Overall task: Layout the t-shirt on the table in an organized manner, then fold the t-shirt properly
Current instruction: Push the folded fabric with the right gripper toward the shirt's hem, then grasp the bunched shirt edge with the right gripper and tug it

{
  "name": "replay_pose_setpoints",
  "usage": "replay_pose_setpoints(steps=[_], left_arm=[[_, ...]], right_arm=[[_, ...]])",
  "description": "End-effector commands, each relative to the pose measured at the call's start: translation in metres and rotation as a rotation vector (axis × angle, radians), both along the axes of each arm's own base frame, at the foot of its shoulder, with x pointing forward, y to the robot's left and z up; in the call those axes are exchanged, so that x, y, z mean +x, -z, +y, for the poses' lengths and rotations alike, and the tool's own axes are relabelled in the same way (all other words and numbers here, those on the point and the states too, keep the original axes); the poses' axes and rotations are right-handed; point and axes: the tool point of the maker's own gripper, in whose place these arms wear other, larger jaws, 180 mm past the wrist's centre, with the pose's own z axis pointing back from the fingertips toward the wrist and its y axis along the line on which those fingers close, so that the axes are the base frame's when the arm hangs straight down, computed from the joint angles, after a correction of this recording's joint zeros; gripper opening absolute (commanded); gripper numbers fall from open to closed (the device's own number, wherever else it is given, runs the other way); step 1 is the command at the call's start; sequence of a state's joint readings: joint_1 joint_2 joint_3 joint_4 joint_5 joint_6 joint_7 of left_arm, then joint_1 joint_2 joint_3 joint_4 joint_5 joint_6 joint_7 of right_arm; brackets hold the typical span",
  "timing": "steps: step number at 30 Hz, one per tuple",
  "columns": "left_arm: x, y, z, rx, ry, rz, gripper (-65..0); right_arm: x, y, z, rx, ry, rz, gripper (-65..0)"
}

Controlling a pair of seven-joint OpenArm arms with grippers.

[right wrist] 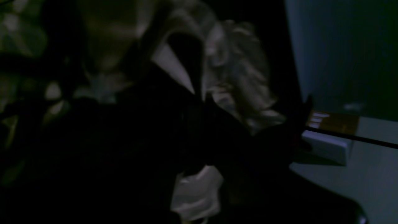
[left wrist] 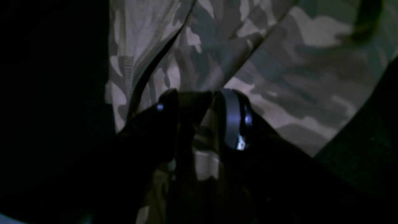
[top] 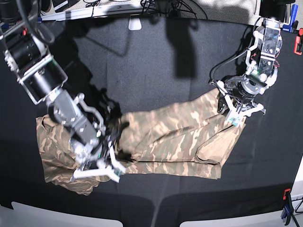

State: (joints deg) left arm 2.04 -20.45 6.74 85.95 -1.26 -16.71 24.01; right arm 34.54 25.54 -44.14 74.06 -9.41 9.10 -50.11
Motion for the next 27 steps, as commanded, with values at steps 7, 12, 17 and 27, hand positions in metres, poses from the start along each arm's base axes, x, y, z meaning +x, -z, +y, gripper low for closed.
replay_pose_setpoints(steps=[7,12,17,27], left_arm=[[0.011,-0.015,0.001,-0.01,0.0,-0.054,-45.4],[0.011,-0.015,0.001,-0.01,0.0,-0.054,-45.4],[0.011,-0.015,0.001,-0.01,0.0,-0.054,-45.4],[0.011,-0.015,0.001,-0.01,0.0,-0.054,-45.4]], right_arm=[[0.018,-0.066,0.014,0.085,-0.02,-0.112,-65.0],[0.007,-0.053,0.024,0.099,-0.059,-0.011,-65.0],[-0.01,-0.036,0.023,0.078,-0.075,0.125,-65.0],[-0.02,-0.026,0.031,0.134,-0.088,0.2,-55.9]])
